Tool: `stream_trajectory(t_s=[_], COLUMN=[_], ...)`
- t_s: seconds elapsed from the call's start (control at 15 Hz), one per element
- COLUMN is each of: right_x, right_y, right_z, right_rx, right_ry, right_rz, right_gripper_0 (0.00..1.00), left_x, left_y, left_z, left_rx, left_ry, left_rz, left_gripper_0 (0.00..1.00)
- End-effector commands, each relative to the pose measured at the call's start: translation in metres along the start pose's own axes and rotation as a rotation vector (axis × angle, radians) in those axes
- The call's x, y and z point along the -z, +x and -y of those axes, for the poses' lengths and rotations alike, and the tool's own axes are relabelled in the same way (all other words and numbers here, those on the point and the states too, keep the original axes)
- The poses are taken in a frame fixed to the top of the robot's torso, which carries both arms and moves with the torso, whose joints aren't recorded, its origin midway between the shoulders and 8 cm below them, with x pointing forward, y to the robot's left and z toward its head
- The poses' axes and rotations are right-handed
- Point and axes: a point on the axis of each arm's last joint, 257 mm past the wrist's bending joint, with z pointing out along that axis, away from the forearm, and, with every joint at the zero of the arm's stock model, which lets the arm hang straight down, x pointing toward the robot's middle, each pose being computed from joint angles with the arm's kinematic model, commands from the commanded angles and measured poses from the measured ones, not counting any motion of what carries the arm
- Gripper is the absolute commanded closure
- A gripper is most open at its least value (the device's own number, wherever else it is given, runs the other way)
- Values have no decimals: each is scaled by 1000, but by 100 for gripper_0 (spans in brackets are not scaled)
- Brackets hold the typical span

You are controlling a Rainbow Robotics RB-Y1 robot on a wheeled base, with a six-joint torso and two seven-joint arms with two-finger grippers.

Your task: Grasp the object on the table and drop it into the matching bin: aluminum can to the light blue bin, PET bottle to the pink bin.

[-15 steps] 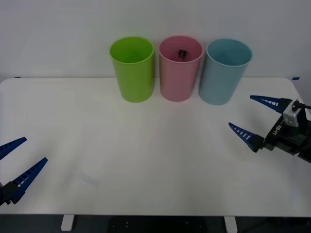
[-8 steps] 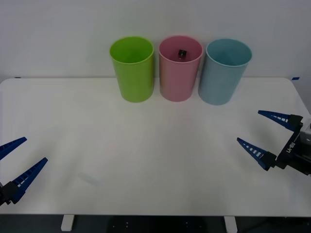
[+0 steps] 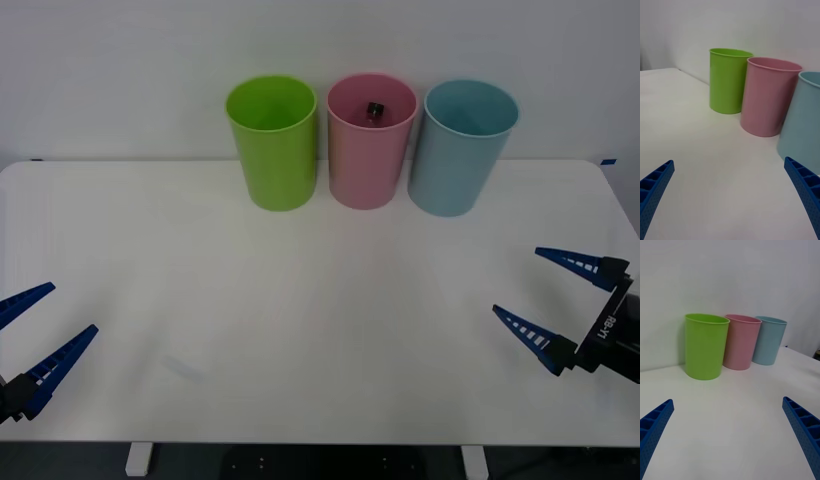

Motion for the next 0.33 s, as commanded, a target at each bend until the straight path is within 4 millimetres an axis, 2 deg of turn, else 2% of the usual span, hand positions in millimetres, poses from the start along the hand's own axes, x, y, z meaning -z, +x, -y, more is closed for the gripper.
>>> stream_trajectory(t_s=[0.07,0.33], right_x=[4,4], right_y=[6,6], right_z=[-6,-6], right_rx=[-13,-13], right_ry=[-8,-8], right_rz=[-10,-10], right_gripper_0=[0,0], left_x=[0,0], left_y=[0,0], left_z=[0,0], left_rx=[0,0], left_ry=[0,0], left_rz=[0,0], left_gripper_0=[0,0])
